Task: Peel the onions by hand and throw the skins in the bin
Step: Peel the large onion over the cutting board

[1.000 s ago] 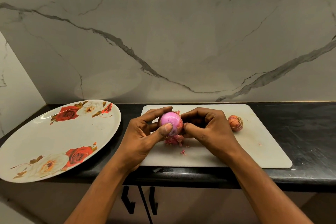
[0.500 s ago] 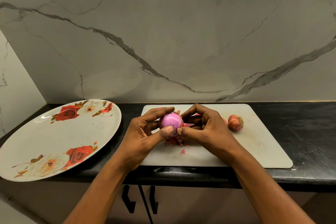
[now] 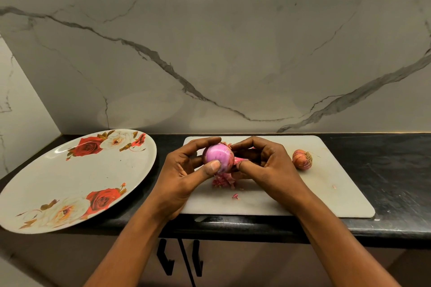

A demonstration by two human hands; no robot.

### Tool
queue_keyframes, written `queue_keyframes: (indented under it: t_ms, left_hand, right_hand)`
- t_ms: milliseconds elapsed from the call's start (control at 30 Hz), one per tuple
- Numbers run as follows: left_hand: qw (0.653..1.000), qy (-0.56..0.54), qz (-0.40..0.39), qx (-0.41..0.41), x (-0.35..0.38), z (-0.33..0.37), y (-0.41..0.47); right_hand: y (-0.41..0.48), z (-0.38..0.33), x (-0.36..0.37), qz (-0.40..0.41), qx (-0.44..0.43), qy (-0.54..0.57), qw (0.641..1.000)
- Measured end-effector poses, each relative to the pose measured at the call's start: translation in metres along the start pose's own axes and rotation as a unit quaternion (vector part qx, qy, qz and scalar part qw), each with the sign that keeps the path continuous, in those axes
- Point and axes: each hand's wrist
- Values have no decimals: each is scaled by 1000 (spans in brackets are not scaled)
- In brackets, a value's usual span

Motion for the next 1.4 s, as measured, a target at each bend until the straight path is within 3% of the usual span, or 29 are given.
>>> queue_keyframes:
  t_ms: [167, 333, 667, 967, 1400]
  left_hand:
    - [999, 4, 37, 9, 0, 0, 1]
    - [999, 18, 17, 20, 0, -1, 1]
    - [999, 23, 40, 20, 2, 1, 1]
    - [995, 57, 68, 54, 4, 1, -1]
    - [996, 58, 48, 51, 5, 2, -4]
  right_hand:
    - [0, 1, -1, 9, 5, 4, 1000]
    - [-1, 1, 1, -11, -4, -23, 1000]
    - [0, 6, 3, 56, -30, -27, 998]
    - [-6, 4, 4, 45, -151, -167, 973]
    - [-2, 9, 3, 69, -136, -169, 974]
Point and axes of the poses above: each hand's wrist, its own y-axis towards the middle knuckle, its own x-axis out of the palm, z = x × y, and after that the axes turned 12 degrees about z, right-handed
